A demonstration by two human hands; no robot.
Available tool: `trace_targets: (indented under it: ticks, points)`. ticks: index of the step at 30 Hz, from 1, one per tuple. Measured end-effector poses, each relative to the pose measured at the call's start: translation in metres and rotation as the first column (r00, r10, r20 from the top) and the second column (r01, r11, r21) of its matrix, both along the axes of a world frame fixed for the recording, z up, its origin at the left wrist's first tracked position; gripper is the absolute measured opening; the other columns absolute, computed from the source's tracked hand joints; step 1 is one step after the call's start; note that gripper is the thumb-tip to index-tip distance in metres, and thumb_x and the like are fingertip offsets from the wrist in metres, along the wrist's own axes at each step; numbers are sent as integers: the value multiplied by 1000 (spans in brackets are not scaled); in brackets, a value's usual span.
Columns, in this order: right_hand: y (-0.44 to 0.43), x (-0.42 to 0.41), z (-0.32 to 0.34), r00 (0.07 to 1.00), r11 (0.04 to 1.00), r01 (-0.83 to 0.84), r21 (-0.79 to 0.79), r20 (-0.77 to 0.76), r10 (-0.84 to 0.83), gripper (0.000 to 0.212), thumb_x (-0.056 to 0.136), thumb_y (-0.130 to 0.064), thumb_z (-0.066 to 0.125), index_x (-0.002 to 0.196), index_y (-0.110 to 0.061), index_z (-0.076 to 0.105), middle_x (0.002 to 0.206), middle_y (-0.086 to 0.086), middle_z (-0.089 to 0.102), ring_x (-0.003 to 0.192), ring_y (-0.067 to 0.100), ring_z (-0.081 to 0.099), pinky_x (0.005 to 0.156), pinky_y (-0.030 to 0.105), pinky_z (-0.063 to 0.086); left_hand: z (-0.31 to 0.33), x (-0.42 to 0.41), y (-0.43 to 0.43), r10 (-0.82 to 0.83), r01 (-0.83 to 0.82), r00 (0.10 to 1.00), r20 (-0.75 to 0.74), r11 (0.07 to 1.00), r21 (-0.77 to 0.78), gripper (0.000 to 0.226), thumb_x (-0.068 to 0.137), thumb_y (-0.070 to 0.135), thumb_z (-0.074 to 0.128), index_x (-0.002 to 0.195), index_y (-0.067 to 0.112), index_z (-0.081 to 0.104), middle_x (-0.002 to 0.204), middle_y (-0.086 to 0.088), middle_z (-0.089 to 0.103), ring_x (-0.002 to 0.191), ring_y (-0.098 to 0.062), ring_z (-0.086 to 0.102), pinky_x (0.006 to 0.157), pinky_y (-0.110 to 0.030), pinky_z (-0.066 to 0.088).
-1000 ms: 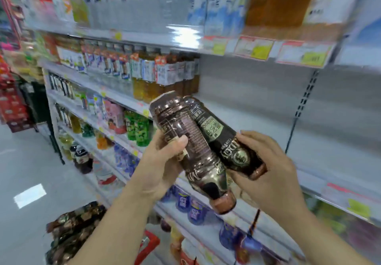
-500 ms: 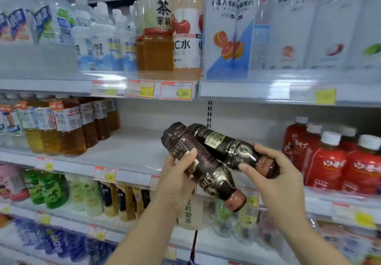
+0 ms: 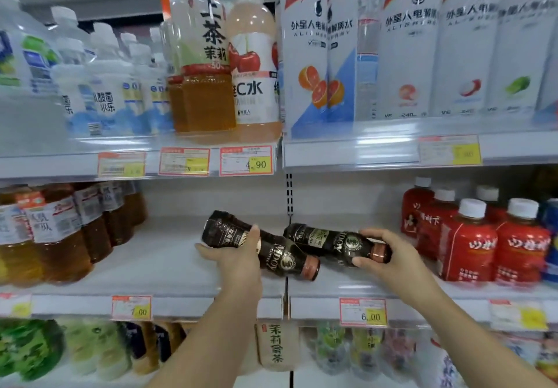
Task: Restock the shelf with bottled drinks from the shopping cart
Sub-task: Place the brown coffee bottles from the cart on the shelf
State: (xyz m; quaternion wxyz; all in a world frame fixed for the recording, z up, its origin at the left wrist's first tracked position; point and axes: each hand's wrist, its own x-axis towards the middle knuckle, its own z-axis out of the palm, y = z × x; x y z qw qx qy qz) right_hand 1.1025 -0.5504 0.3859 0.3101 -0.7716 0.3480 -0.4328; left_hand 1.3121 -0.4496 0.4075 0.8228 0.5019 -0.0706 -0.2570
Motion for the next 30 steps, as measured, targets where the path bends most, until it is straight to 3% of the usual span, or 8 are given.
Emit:
trace_targets:
  ticks: [6,13,16,18,21,24,27,30]
  points:
    - [-10,10,-3,973,997,-45,-58,-228,31,57,69,-10,80,119,-25,58,101,-17,57,84,-13,52,66,-3,36,0,16,-24,-86,37,988,131,941,336,101,81,24,72,146,38,-4,139,-22,29,100,-34,51,86,-54,52]
    - [-11,12,5,956,996,-78,-38,-288,64,47,70,-15,78,97,-41,51,100,-17,61,65,-10,59,57,4,41,2,24,-37,-293,-24,874,389,771,636,71,89,27,59,146,34,17,144,-19,6,116,-37,36,95,-34,41]
    - [-10,13,4,953,1000,22,-18,-303,-27,39,72,-38,75,103,-42,51,96,-20,61,69,-4,59,62,15,45,-1,28,-37,-424,-234,643,637,683,691,40,91,32,54,130,37,47,149,-9,13,134,-33,13,111,-46,23]
    - [-10,12,0,924,990,130,-45,-357,-138,46,75,-44,71,117,-37,53,91,-17,60,78,5,59,68,26,47,-6,34,-33,-522,-259,411,747,719,645,26,96,28,46,118,34,59,145,-1,35,137,-28,16,113,-45,17]
    - [-10,9,0,898,976,208,-62,-382,-216,50,76,-41,72,120,-25,57,84,-13,57,77,11,56,69,28,48,-11,49,-22,-583,-27,163,796,804,595,40,94,4,40,115,30,61,126,10,53,135,-21,29,115,-46,14]
    - [-10,7,0,921,985,165,-51,-350,-173,51,71,-31,79,117,-23,60,81,-16,59,74,5,57,65,19,44,-12,63,-13,-728,-71,-91,679,685,725,62,83,3,51,133,40,43,134,24,37,141,-13,15,117,-48,0]
    - [-7,5,3,978,989,144,-10,-150,-144,51,65,-20,84,112,-24,63,86,-16,63,76,-5,57,61,8,40,-11,63,-16,-724,-307,-290,626,690,655,66,82,31,64,139,42,32,142,19,36,137,-10,22,113,-43,5]
    - [-3,2,8,944,990,55,127,315,-93,45,63,-14,83,100,-31,63,89,-13,68,82,-5,63,67,8,46,-14,57,-18,-670,-388,-342,659,739,550,64,81,49,63,138,41,35,138,17,41,130,-11,32,112,-43,15]
